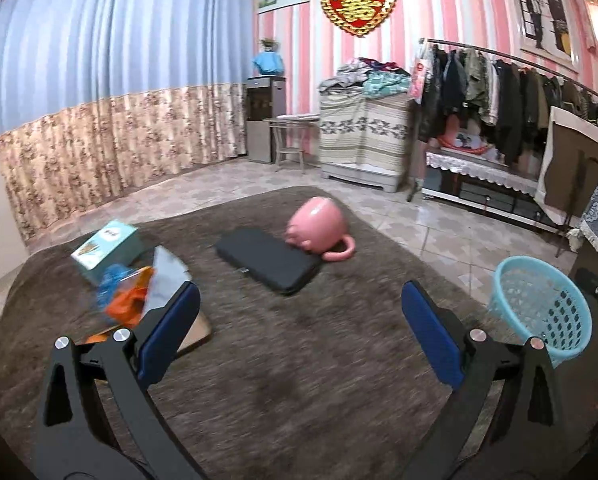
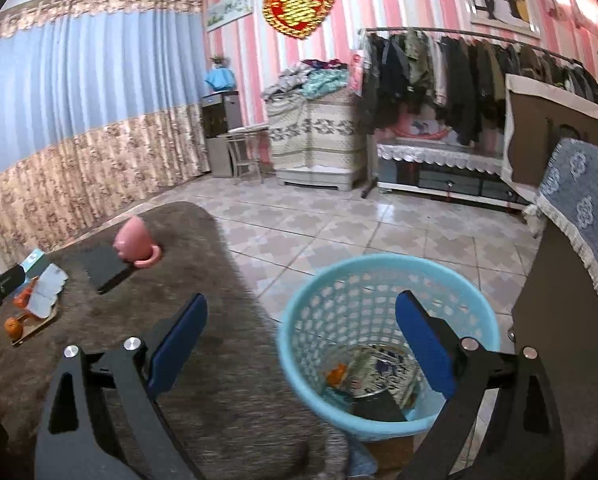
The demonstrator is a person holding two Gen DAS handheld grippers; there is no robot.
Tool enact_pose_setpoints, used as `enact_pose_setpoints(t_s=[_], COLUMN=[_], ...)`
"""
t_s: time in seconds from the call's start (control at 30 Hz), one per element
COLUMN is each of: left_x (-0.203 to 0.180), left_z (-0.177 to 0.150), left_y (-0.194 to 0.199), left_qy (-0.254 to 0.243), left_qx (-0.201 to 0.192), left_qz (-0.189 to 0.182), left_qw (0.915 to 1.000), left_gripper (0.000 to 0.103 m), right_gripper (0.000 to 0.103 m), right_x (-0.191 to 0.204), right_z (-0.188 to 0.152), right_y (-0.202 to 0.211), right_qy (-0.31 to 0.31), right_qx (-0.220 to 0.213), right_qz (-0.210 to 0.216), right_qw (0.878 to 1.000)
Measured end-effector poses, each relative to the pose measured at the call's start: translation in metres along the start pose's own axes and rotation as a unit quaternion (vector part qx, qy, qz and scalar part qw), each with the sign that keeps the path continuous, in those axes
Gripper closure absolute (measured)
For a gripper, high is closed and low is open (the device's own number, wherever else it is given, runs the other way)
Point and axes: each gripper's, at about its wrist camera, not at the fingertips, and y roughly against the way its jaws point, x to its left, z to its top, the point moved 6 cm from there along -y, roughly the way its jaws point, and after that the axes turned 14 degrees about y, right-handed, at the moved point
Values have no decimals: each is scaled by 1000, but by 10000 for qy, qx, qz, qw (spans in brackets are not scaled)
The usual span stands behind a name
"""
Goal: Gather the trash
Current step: 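Move both tools back over the rug toward the cardboard tray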
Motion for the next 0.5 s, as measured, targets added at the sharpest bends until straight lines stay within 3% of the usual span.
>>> enact_pose_setpoints(t_s=[0.5], left_x=[108], left_z=[1], left_y=[16], left_qy=[561], left_qx=[-48], left_qz=[807], left_qw=[9951], left_gripper=[6], right_gripper=[10], right_x=[77], right_z=[18], right_y=[-6], right_qy=[441], right_qx=[-112], right_qz=[574], right_qw=[9973])
